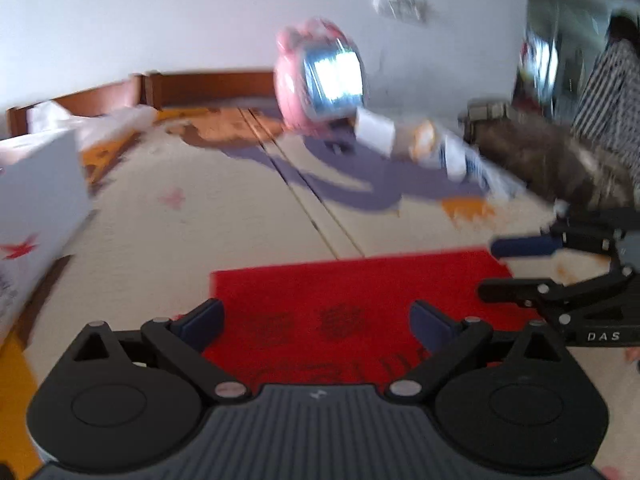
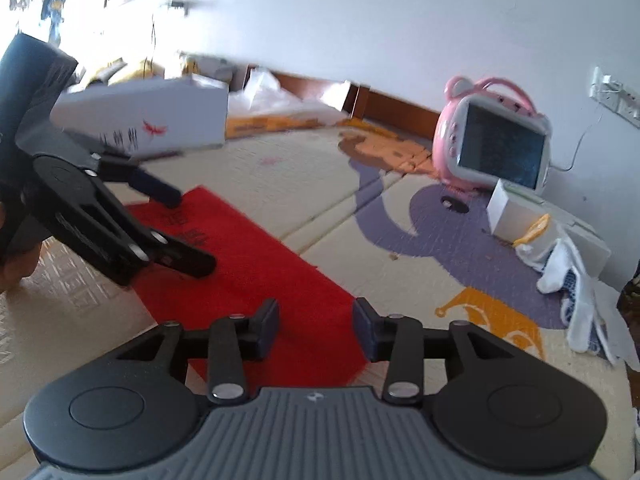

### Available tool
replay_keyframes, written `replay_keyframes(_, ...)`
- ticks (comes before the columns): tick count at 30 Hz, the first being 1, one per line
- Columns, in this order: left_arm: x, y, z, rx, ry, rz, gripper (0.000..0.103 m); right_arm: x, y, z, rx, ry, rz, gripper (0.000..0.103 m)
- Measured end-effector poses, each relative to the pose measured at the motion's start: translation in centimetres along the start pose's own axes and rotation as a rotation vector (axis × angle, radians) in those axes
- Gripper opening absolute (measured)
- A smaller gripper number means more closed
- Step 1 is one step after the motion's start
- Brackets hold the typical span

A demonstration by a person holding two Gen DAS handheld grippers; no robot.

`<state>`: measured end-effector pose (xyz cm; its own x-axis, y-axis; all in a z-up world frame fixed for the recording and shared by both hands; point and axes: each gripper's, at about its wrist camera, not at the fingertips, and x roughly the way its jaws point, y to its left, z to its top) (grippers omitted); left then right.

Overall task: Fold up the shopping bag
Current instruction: 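Withdraw the open right gripper from the folded red bag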

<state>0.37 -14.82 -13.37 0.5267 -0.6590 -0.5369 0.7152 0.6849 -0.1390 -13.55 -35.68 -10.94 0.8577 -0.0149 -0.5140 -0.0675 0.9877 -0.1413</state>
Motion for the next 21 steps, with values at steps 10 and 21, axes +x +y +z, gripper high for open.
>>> replay_keyframes(10, -3.1, 6.7, 2.0, -0.219, -0.104, 0.007, 0.099, -0.6, -3.9, 1.2, 0.353, -0.092, 0.226, 0.051)
replay_keyframes(21, -1.4, 0.3, 1.5, 0.133, -0.031, 0.027, 0.099, 2.1, 0.0, 1.0, 0.179, 0.008, 0.183, 0.047)
